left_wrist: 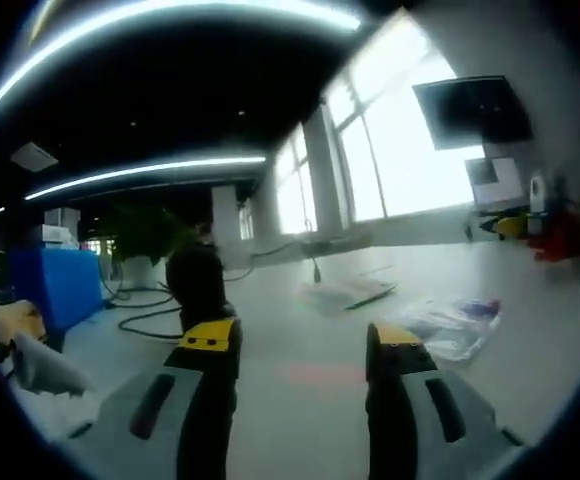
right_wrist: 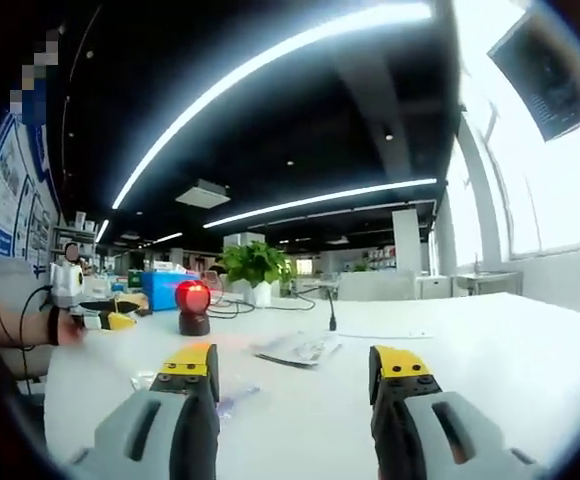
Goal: Clip sheet goods on table flip sheet goods clip sheet goods scan sheet goods put sheet goods back to table
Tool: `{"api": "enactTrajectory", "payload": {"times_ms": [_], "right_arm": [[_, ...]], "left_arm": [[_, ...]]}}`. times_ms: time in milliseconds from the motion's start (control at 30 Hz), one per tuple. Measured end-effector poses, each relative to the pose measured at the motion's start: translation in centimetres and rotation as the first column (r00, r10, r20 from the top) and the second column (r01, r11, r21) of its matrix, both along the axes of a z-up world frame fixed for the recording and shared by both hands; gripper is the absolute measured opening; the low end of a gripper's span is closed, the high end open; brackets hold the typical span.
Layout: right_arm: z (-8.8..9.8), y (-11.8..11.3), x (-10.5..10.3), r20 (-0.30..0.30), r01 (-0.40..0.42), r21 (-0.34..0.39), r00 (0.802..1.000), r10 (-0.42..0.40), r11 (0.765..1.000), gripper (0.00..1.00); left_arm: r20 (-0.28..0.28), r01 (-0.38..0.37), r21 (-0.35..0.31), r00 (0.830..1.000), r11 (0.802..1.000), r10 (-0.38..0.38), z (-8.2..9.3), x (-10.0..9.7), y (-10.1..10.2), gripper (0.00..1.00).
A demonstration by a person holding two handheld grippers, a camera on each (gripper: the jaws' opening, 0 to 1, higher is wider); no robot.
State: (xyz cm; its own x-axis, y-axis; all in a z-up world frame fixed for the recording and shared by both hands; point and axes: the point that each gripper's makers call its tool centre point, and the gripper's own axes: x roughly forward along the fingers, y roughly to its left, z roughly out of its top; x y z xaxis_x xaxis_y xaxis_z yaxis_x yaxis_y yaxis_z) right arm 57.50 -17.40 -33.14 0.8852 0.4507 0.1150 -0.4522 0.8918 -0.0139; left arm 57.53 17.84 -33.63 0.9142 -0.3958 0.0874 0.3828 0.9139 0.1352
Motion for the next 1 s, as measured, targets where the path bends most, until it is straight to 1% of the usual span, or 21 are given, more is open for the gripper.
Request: {"api": "enactTrajectory", "payload": {"times_ms": [67, 100, 133, 167, 200, 233, 267, 367, 433, 500, 600, 667, 800, 900, 1000], "right_arm": [[-0.7, -0.1, 0.2, 0.014, 0.011, -0.028, 1.0, -0.011, 1.0, 0.56], [-0.8, -0.3, 0.3, 0.02, 0.023, -0.056, 1.0, -0.022, 0.998, 0.56], [-0.4, -0.4, 0.3, 0.036, 0.038, -0.072, 0.999, -0.035, 0.997, 0.56], [0.2, -0.4, 0.1, 0.054, 0.042, -0.039, 0.998, -0.04, 0.998, 0.55], [0.4, -0.4, 0.1, 0.05, 0.037, 0.002, 0.998, -0.037, 0.999, 0.55], [0.4, -0.6, 0.1, 0.046, 0.043, 0.024, 0.998, -0.044, 0.999, 0.56], [0.3, -0.7, 0.1, 0.047, 0.051, 0.006, 0.998, -0.051, 0.999, 0.56], [0.2, -0.6, 0.0, 0.04, 0.051, 0.007, 0.998, -0.051, 0.999, 0.55], [0.2, -0.5, -0.1, 0.044, 0.046, -0.001, 0.998, -0.046, 0.999, 0.55], [0.4, -0.6, -0.2, 0.049, 0.048, 0.003, 0.998, -0.048, 0.999, 0.55], [0.6, -1.0, -0.2, 0.049, 0.052, 0.037, 0.997, -0.054, 0.998, 0.54], [0.6, -1.2, -0.1, 0.047, 0.065, 0.041, 0.997, -0.067, 0.997, 0.53], [0.1, -1.0, 0.1, 0.028, 0.07, 0.018, 0.997, -0.071, 0.997, 0.5], [-0.2, -0.8, 0.2, 0.025, 0.067, -0.012, 0.997, -0.066, 0.998, 0.5], [-0.3, -0.6, 0.2, 0.025, 0.058, -0.026, 0.998, -0.057, 0.998, 0.49]], "left_arm": [[0.001, -0.006, -0.01, 1.0, 1.0, 0.006, 0.1, 0.1, 0.2, 0.42], [0.001, -0.009, -0.012, 1.0, 1.0, 0.009, 0.1, 0.1, 0.3, 0.42], [0.001, -0.013, -0.011, 1.0, 1.0, 0.013, 0.1, 0.2, 0.4, 0.42], [-0.001, -0.012, -0.01, 1.0, 1.0, 0.012, 0.0, 0.2, 0.4, 0.42], [-0.002, -0.009, -0.008, 1.0, 1.0, 0.009, 0.0, 0.2, 0.3, 0.43], [-0.001, -0.006, -0.001, 1.0, 1.0, 0.006, -0.1, 0.2, 0.2, 0.43], [-0.002, -0.004, 0.004, 1.0, 1.0, 0.004, -0.1, 0.2, 0.1, 0.43], [-0.001, -0.004, 0.015, 1.0, 1.0, 0.004, -0.2, 0.2, 0.1, 0.43], [-0.002, -0.007, 0.005, 1.0, 1.0, 0.007, -0.2, 0.3, 0.3, 0.43], [-0.004, -0.01, -0.003, 1.0, 1.0, 0.01, -0.2, 0.4, 0.4, 0.43], [-0.008, -0.011, -0.007, 1.0, 1.0, 0.011, -0.2, 0.4, 0.5, 0.43], [-0.01, -0.01, -0.008, 1.0, 1.0, 0.01, -0.3, 0.5, 0.5, 0.43], [-0.015, -0.009, -0.01, 1.0, 1.0, 0.009, -0.3, 0.5, 0.5, 0.43], [-0.02, -0.015, -0.01, 1.0, 1.0, 0.015, -0.4, 0.6, 0.6, 0.43], [-0.023, -0.019, -0.016, 1.0, 1.0, 0.018, -0.4, 0.6, 0.7, 0.43]]}}
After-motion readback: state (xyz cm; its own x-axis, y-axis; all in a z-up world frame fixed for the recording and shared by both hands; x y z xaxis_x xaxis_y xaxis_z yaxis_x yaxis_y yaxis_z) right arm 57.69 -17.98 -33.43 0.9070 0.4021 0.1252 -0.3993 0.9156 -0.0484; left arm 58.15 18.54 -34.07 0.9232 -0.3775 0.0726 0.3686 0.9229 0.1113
